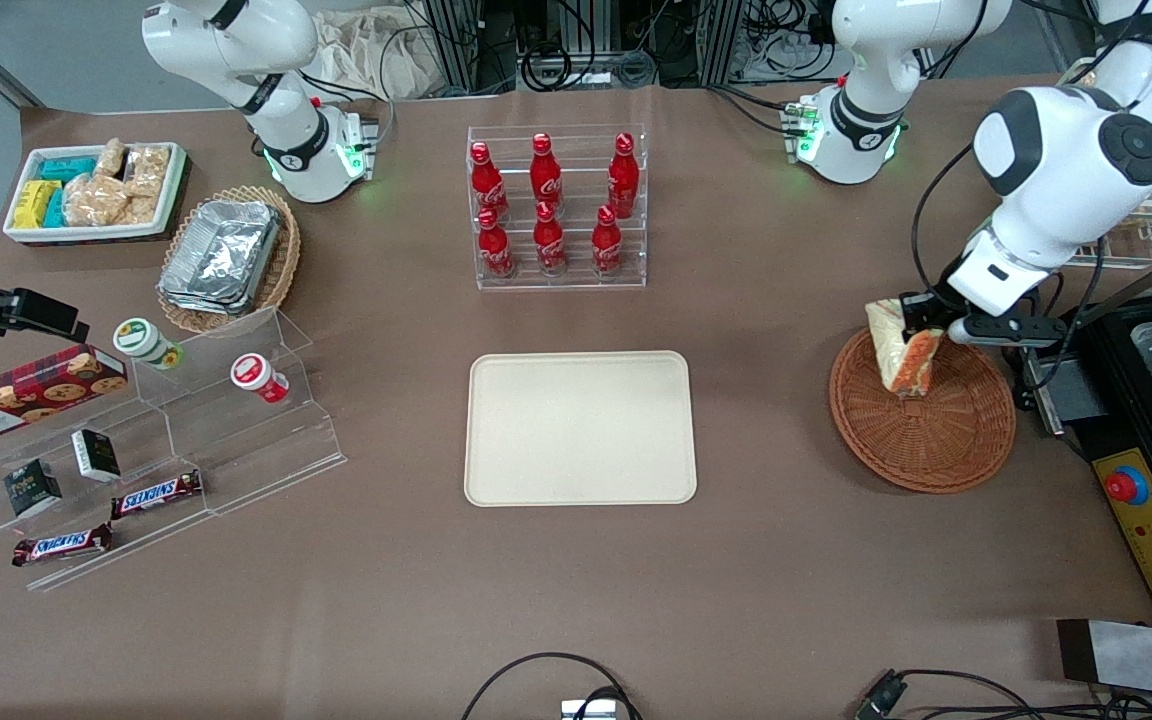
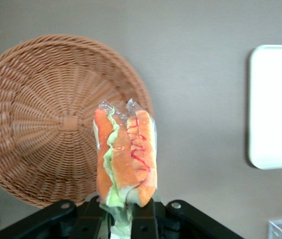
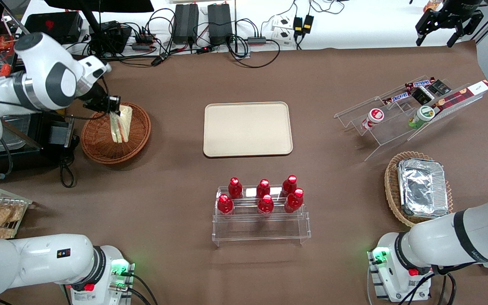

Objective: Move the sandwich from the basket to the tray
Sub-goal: 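Carry the held sandwich with the left gripper over the cream tray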

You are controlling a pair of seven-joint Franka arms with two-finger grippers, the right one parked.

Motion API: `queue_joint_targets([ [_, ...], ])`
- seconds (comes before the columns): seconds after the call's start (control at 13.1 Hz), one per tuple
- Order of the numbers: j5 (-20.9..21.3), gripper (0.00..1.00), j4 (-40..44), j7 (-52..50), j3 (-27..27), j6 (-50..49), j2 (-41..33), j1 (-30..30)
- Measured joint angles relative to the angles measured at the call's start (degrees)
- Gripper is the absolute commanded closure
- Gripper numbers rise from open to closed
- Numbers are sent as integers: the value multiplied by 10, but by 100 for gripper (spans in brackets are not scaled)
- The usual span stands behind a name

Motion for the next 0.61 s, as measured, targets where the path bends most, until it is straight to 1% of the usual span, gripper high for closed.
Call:
queue_joint_targets([
  [0.15,2,85,53,0,-26,-57,0,0],
  [0.31,2,84,88,-12,-56,-88,1,-1],
  [0.61,2,84,131,-107,-136,-92,30,-1],
])
